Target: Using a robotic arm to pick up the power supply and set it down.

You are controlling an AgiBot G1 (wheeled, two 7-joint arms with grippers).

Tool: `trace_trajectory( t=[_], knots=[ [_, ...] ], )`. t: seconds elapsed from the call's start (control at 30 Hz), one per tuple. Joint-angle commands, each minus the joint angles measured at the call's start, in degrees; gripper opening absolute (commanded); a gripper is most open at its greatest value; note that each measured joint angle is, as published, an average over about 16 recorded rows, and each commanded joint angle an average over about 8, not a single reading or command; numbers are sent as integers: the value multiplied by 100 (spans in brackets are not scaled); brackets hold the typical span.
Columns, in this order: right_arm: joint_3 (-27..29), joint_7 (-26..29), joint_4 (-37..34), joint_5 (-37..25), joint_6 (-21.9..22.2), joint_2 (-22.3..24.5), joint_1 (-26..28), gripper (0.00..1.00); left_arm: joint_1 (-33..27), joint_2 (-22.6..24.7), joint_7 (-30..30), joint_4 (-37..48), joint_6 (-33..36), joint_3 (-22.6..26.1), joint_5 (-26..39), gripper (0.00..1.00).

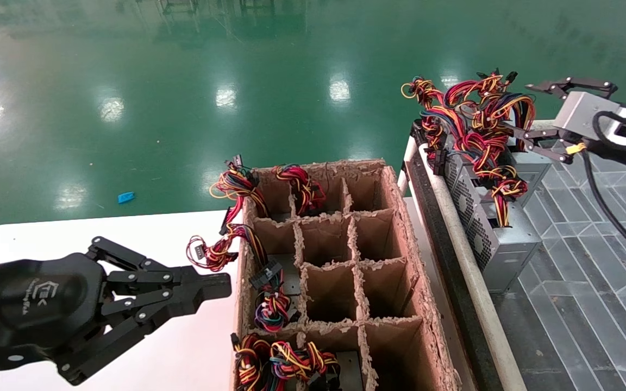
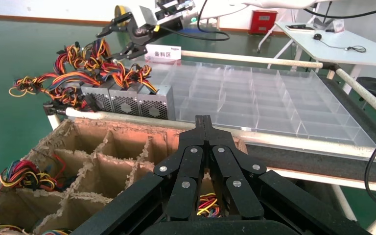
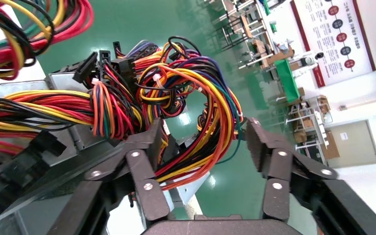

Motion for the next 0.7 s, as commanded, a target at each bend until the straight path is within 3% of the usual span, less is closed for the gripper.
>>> trace_trajectory(
  t=[0.03,0.3,0.53,0.7],
  knots=[
    [-18,35,36,-24,-64,46,16,100,0,0,0,0,0,0,0,0],
    [-3,437,650,49,-577,298,-122,100,0,0,0,0,0,0,0,0],
    [159,1397,1440,398,-1172,598,-385,100,0,0,0,0,0,0,0,0],
    [337,2027,2052,724,-1339,793,-759,100,0,0,0,0,0,0,0,0]
  ],
)
